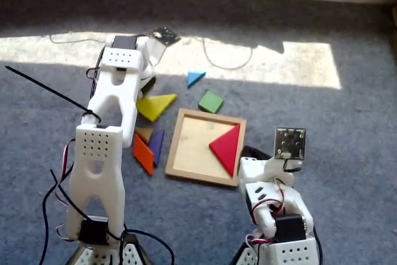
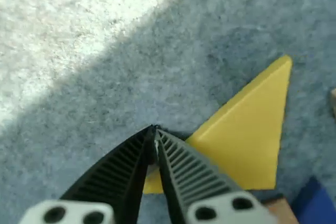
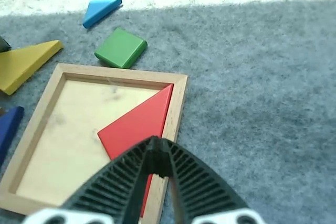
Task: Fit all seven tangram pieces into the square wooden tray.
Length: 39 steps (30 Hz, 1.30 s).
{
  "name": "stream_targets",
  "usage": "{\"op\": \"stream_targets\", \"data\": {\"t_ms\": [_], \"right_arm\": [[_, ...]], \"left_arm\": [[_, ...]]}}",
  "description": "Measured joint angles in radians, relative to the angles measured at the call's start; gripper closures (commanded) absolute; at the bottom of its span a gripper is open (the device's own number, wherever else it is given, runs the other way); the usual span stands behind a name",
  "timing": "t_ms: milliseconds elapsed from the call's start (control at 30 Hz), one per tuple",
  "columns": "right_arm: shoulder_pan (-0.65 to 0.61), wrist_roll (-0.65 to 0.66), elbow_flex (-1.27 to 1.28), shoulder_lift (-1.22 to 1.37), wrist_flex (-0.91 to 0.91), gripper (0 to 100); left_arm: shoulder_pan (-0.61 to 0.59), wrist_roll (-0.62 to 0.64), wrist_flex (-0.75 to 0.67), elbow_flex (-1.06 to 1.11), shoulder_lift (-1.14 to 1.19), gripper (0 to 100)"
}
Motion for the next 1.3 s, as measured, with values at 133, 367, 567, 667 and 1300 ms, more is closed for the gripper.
{"op": "stream_targets", "data": {"t_ms": [133, 367, 567, 667, 1300], "right_arm": [[0.0, 0.0, 0.0, 0.0, 0.0, 98.3], [0.0, 0.0, 0.0, 0.0, 0.0, 98.3], [0.0, 0.0, 0.0, 0.0, 0.0, 98.2], [0.0, 0.003, 0.0, 0.0, 0.0, 98.2], [0.0, 0.005, 0.0, 0.0, 0.0, 97.9]], "left_arm": [[-0.003, 0.003, 0.104, -0.048, 0.002, 99], [-0.029, 0.005, 0.146, -0.204, 0.003, 99], [-0.048, 0.006, 0.158, -0.236, 0.0, 84], [-0.048, 0.005, 0.158, -0.155, -0.077, 81], [0.025, -0.304, 0.157, 0.374, -0.525, 69]]}}
